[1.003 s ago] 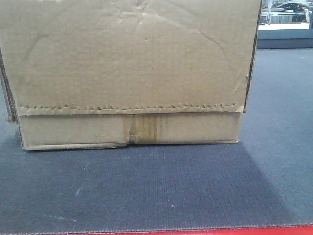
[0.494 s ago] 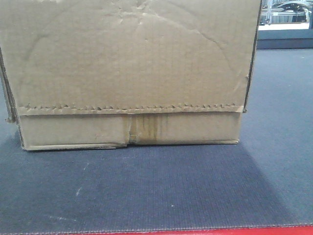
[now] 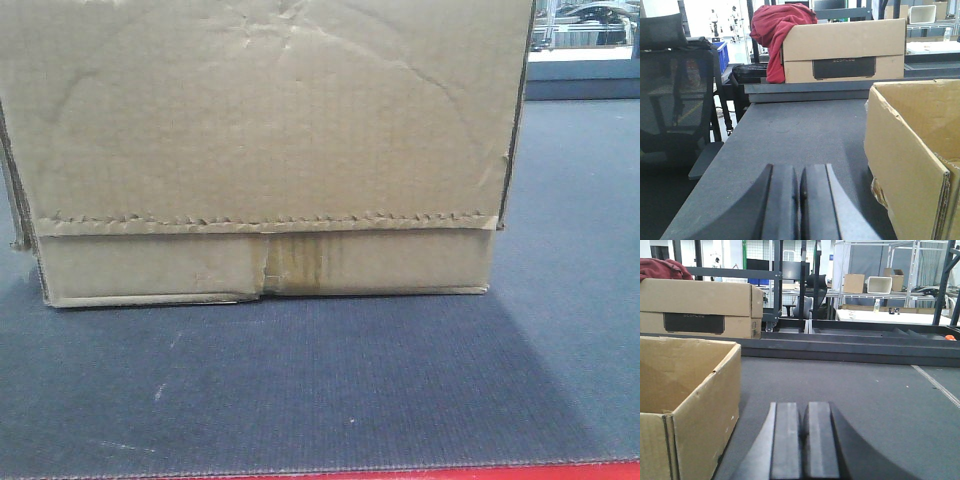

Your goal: Grab carton from right shelf to conveyor

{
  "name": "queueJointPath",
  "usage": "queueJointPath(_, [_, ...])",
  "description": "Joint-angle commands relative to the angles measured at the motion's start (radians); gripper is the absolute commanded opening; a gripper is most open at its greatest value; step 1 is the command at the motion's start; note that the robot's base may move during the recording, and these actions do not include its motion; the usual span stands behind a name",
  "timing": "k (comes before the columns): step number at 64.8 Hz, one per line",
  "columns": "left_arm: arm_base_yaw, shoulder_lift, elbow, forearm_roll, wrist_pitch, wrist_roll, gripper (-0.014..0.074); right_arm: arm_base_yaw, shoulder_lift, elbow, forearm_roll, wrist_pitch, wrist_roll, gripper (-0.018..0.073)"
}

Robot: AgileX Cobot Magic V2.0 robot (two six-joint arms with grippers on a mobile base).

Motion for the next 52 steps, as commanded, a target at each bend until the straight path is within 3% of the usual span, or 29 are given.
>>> queueJointPath(1, [0.001, -0.004, 0.003, -0.005, -0.018, 0.004, 0.0020, -0.004, -0.003, 0.002, -0.009, -0.022, -0.009, -0.0078])
queueJointPath(12, [0.001, -0.053, 0.073, -0.033, -0.097, 0.004, 0.0020, -0.004, -0.003, 0.002, -0.009, -0.022, -0.009, -0.0078])
queueJointPath(17, [0.001, -0.108, 0.163, -0.076, -0.165, 0.004, 0.0020, -0.004, -0.003, 0.002, -0.009, -0.022, -0.009, -0.0078])
queueJointPath(24, [0.001, -0.204, 0.307, -0.076, -0.265, 0.004, 0.0020, -0.004, -0.003, 0.002, -0.009, -0.022, -0.009, -0.0078])
queueJointPath(42, [-0.048, -0.228, 0.472, -0.076, -0.370, 0.004, 0.0020, -0.004, -0.005, 0.002, -0.009, -0.023, -0.009, -0.0078])
queueJointPath(52, [-0.066, -0.228, 0.472, -0.076, -0.330, 0.004, 0.0020, -0.004, -0.005, 0.002, -0.009, -0.023, -0.009, -0.0078])
